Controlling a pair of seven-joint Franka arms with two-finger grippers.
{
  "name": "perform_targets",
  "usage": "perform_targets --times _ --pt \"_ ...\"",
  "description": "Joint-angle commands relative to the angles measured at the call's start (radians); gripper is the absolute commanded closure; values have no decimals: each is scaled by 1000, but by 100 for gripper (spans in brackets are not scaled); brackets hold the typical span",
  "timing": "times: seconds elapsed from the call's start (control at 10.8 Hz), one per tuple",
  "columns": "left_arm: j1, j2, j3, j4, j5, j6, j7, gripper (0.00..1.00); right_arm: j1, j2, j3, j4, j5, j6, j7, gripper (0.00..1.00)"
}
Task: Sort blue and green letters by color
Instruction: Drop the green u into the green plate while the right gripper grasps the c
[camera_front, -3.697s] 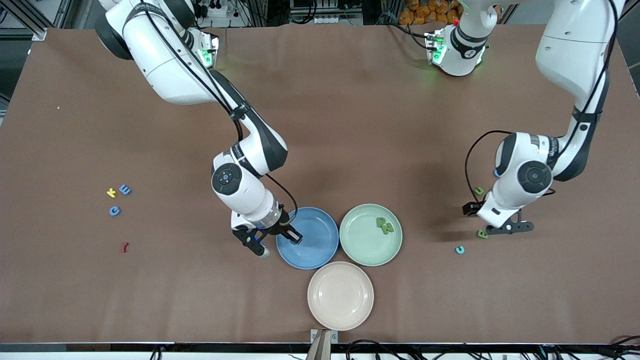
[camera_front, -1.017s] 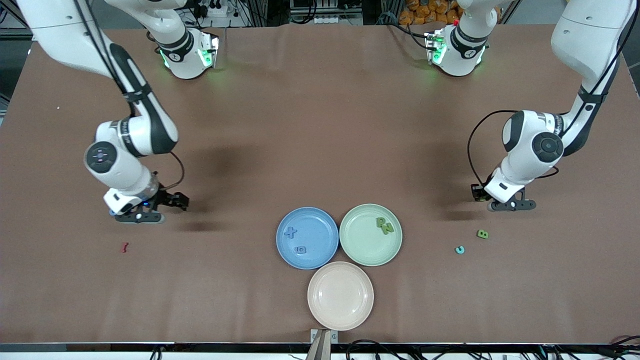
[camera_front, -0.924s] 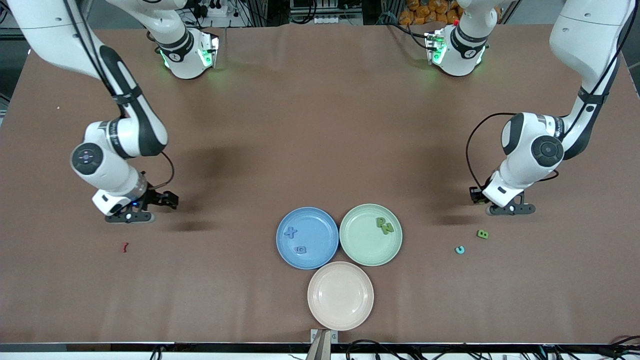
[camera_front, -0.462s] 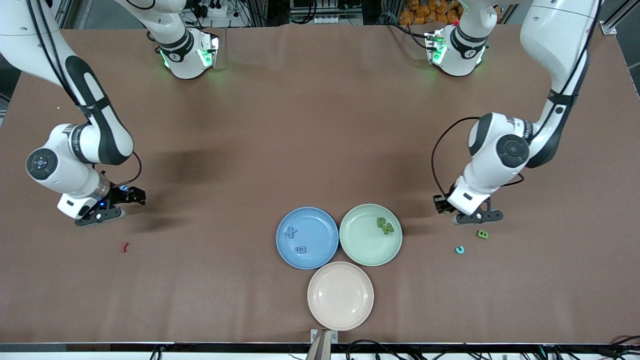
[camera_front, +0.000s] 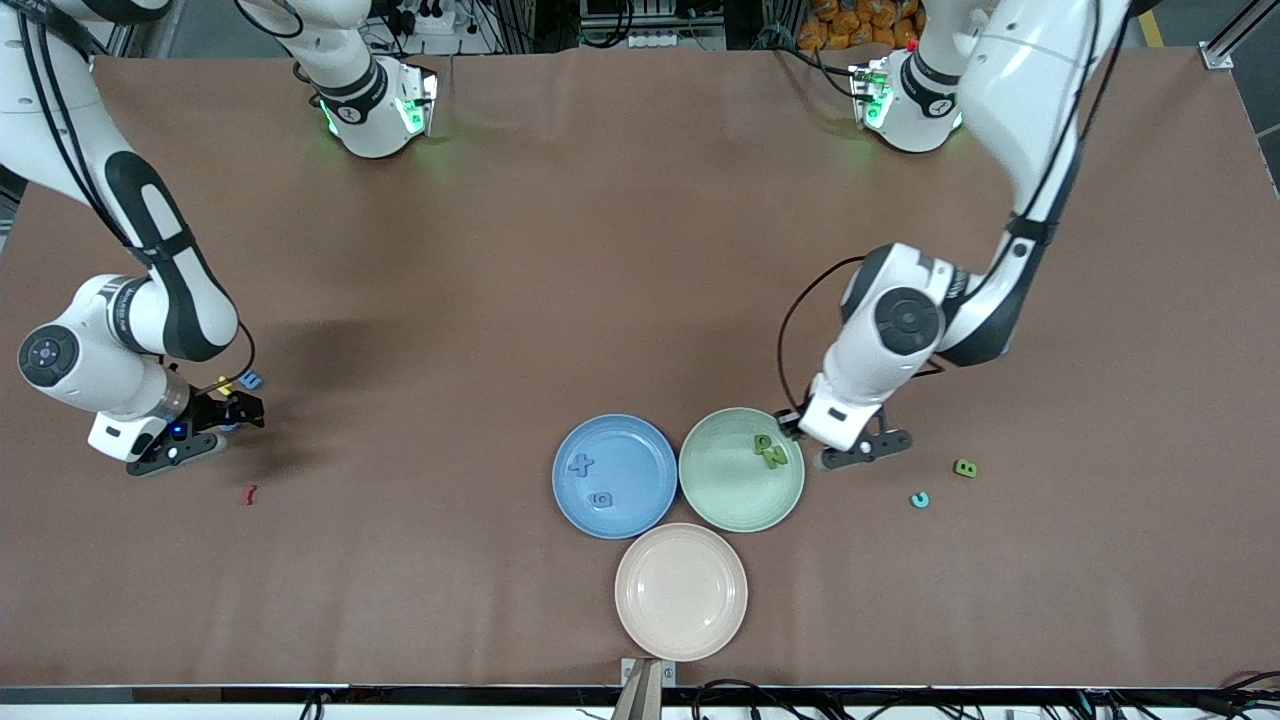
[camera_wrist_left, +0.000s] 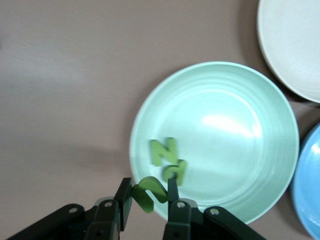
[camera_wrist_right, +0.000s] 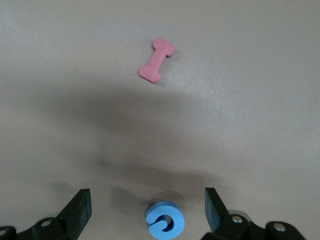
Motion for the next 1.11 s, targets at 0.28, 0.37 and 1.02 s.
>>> perform_targets --times 0.28,0.37,1.02 --pt "-53 106 44 140 4 -35 -24 0 -56 43 17 29 -21 -11 -46 0" --pt "-30 91 41 132 27 -57 -2 0 -58 43 18 29 -21 -20 -47 0" --pt "263 28 -81 11 219 -102 395 0 -78 41 18 24 -20 -59 -52 100"
